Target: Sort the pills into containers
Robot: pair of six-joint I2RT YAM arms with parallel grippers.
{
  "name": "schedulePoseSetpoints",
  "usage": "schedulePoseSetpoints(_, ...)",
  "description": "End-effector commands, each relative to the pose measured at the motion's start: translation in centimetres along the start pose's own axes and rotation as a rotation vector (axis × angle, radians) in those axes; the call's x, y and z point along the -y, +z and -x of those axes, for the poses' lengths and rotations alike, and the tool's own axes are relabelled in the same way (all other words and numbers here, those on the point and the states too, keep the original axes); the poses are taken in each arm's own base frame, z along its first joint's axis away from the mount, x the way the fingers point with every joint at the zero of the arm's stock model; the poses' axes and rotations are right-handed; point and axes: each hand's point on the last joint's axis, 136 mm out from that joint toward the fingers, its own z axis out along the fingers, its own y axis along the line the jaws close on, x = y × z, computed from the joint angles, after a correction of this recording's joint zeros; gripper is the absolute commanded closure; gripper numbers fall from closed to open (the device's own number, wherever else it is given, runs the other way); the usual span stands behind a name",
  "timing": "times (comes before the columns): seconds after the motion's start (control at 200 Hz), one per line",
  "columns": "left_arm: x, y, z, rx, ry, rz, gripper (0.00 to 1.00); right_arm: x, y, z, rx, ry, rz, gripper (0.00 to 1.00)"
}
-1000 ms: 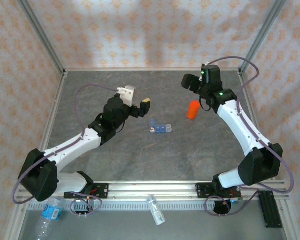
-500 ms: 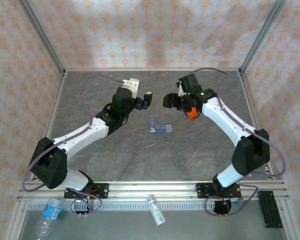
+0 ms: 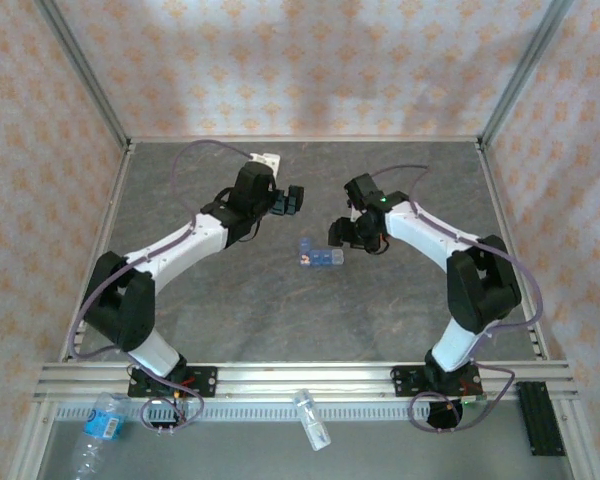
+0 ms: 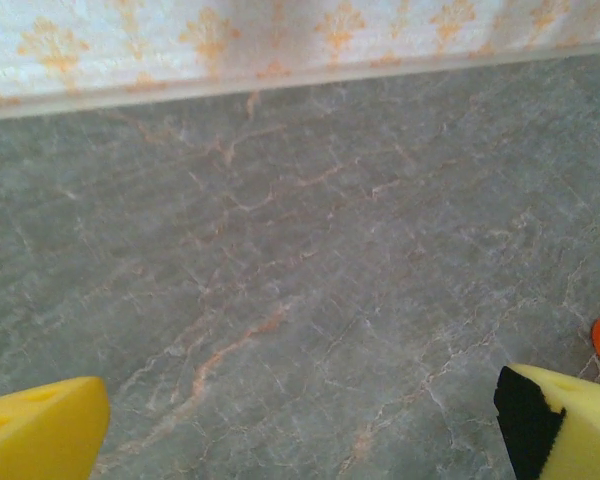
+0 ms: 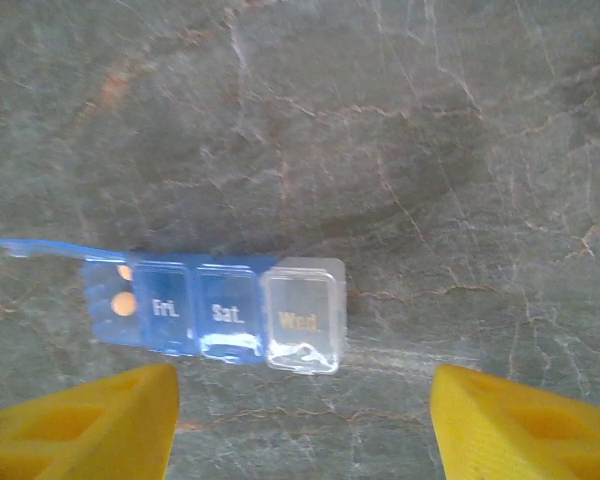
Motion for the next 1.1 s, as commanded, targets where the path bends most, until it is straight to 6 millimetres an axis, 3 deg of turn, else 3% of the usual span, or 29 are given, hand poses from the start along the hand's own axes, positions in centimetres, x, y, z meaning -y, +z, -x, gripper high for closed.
schedulePoseSetpoints(0.0,0.3,0.6,-2.0,-0.121,-0.087,-0.057,0.0,1.2,1.0,-0.9,-0.034,-0.02,-0.055,0.36)
schedulePoseSetpoints(0.385,0.1,1.2,-4.8,-0.228,-0.161,-0.066,0.0,1.4,2.8,-1.1,-0.071,-0.036,-0.073,0.41)
schedulePoseSetpoints(0.611,0.9,1.6,-6.3,-0.291,-0.136,-0.113,0.12,1.3,3.3,-0.7,-0.074,-0.039,-0.079,0.43)
schedulePoseSetpoints(1.096,1.1,2.5,-8.0,-0.374,-0.109,-0.122,0.16,1.9,4.6,-0.6,-0.091,-0.045,-0.12,0.46)
